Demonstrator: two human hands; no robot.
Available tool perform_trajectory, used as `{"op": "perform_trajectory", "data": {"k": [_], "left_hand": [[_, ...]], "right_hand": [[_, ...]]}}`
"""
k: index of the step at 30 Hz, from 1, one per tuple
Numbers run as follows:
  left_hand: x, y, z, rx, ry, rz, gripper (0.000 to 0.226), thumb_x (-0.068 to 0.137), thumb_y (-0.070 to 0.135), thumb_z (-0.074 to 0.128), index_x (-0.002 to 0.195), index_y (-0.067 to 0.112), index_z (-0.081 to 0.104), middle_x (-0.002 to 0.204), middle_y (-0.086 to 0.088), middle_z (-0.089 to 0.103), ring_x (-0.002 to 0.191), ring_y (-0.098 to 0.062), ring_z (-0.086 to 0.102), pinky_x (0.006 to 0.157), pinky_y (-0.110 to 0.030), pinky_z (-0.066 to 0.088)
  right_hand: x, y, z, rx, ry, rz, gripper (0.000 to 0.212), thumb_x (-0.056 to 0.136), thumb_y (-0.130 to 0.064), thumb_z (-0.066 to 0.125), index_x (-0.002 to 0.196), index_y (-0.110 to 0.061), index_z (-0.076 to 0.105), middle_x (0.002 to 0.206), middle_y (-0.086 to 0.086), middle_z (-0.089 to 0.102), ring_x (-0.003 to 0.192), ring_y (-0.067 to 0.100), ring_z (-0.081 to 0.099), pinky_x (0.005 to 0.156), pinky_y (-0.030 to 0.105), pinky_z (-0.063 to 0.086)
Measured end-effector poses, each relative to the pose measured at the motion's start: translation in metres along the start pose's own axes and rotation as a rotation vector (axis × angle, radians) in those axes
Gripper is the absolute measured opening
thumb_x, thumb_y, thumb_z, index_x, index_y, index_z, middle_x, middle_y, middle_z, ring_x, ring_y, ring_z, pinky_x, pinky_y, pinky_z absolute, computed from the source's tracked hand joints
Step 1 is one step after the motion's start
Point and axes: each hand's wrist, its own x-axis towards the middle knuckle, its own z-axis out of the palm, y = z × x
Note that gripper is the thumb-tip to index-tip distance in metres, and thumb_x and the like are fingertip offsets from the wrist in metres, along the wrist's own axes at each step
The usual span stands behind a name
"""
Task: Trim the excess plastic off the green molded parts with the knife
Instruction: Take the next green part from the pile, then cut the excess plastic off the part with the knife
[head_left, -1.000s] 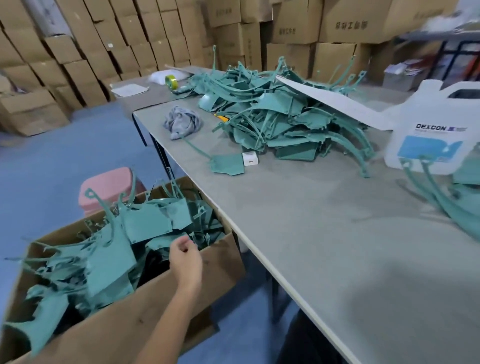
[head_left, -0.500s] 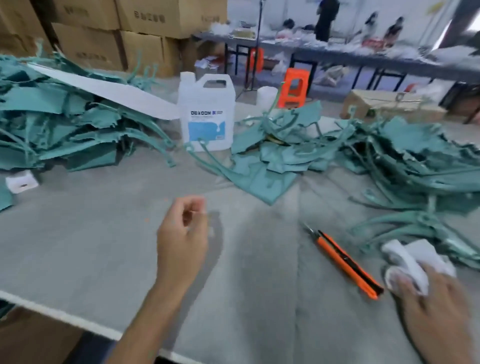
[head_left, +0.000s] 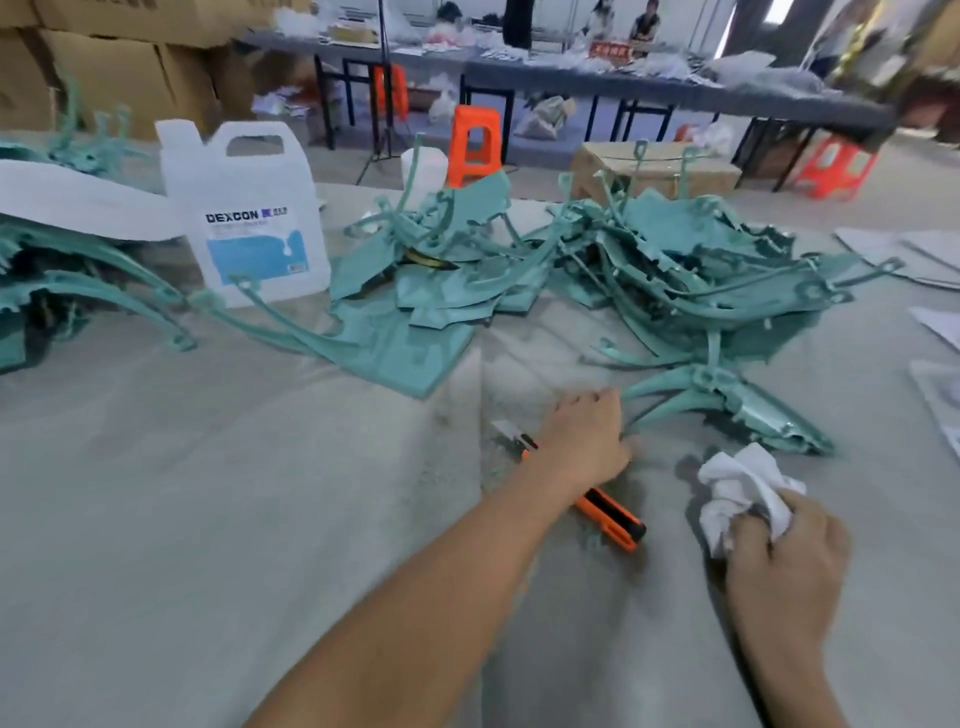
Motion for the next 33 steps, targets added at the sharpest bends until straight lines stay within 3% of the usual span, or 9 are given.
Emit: {"op": "perform_trajectory", "data": {"k": [4, 6, 12, 18, 22, 25, 28, 31, 33], "left_hand": [[0.009, 0.001, 0.006, 0.056, 0.165, 0.077, 0.038, 0.097, 0.026, 0.055, 0.128, 0.008, 0.043, 0.111, -0.018, 0.064, 0.100, -0.040, 0.061, 0.077, -0.044, 0.045], [0.010, -0.003, -0.003, 0.051, 0.301, 0.114, 0.025, 0.100, 0.020, 0.049, 0.120, 0.005, 0.048, 0.095, -0.015, 0.066, 0.083, -0.036, 0.063, 0.060, -0.038, 0.037], [-0.003, -0.040, -0.058, 0.049, 0.377, 0.011, 0.015, 0.104, 0.010, 0.037, 0.110, 0.007, 0.051, 0.093, -0.011, 0.060, 0.083, -0.031, 0.058, 0.063, -0.038, 0.038], [-0.070, -0.090, -0.119, -0.178, 0.528, 0.043, 0.023, 0.108, 0.035, 0.037, 0.096, 0.024, 0.052, 0.072, 0.011, 0.054, 0.065, -0.003, 0.050, 0.059, -0.028, 0.034], [-0.146, -0.153, -0.142, -0.245, 0.678, -0.121, 0.044, 0.102, 0.057, 0.037, 0.080, 0.027, 0.061, 0.066, 0.027, 0.059, 0.058, 0.005, 0.052, 0.055, -0.023, 0.035], [-0.192, -0.208, -0.157, -0.127, 0.620, -0.288, 0.049, 0.091, 0.070, 0.036, 0.075, 0.034, 0.064, 0.059, 0.016, 0.059, 0.050, -0.004, 0.050, 0.056, -0.030, 0.040], [-0.229, -0.246, -0.165, -0.065, 0.609, -0.446, 0.037, 0.089, 0.068, 0.051, 0.078, 0.037, 0.066, 0.066, 0.013, 0.062, 0.068, -0.017, 0.059, 0.065, -0.036, 0.044], [-0.253, -0.255, -0.160, 0.128, 0.672, -0.536, 0.027, 0.090, 0.043, 0.071, 0.111, 0.025, 0.070, 0.109, -0.007, 0.066, 0.109, -0.033, 0.056, 0.094, -0.046, 0.042], [-0.256, -0.234, -0.147, 0.022, 0.651, -0.492, 0.030, 0.090, 0.043, 0.071, 0.113, 0.024, 0.068, 0.111, -0.003, 0.066, 0.107, -0.028, 0.059, 0.091, -0.043, 0.045]], "right_hand": [[0.000, 0.000, 0.000, 0.033, -0.018, 0.001, 0.044, 0.080, -0.023, 0.047, 0.115, -0.001, 0.062, 0.117, 0.027, 0.057, 0.116, 0.032, 0.044, 0.101, 0.045, 0.036], [0.000, 0.000, -0.001, 0.045, -0.024, 0.010, 0.044, 0.080, -0.024, 0.047, 0.114, -0.002, 0.063, 0.117, 0.026, 0.057, 0.115, 0.031, 0.044, 0.100, 0.042, 0.036], [-0.002, -0.002, -0.001, 0.065, -0.051, 0.024, 0.044, 0.078, -0.026, 0.050, 0.115, -0.005, 0.063, 0.120, 0.024, 0.055, 0.115, 0.029, 0.045, 0.097, 0.037, 0.035], [-0.001, 0.003, 0.001, 0.004, -0.066, 0.024, 0.027, 0.089, -0.009, 0.065, 0.116, -0.004, 0.063, 0.124, 0.027, 0.054, 0.120, 0.038, 0.045, 0.103, 0.047, 0.037], [-0.004, -0.004, 0.001, -0.001, -0.062, -0.029, 0.044, 0.085, -0.040, 0.057, 0.118, -0.010, 0.060, 0.124, 0.024, 0.057, 0.123, 0.035, 0.043, 0.105, 0.049, 0.036], [-0.009, -0.012, -0.001, -0.008, -0.086, -0.043, 0.058, 0.083, -0.050, 0.057, 0.129, -0.015, 0.053, 0.135, 0.020, 0.055, 0.130, 0.034, 0.041, 0.111, 0.053, 0.034], [-0.008, -0.014, -0.005, -0.087, -0.033, -0.063, 0.069, 0.081, -0.055, 0.057, 0.135, -0.014, 0.047, 0.143, 0.018, 0.049, 0.138, 0.036, 0.038, 0.115, 0.058, 0.029], [-0.012, -0.014, -0.003, -0.157, -0.027, -0.185, 0.063, 0.085, -0.055, 0.054, 0.131, -0.012, 0.055, 0.139, 0.013, 0.054, 0.135, 0.036, 0.044, 0.112, 0.058, 0.035], [-0.024, -0.023, 0.007, -0.103, -0.032, -0.383, 0.048, 0.093, -0.047, 0.051, 0.119, -0.010, 0.068, 0.122, 0.012, 0.066, 0.120, 0.035, 0.055, 0.109, 0.049, 0.039]]}}
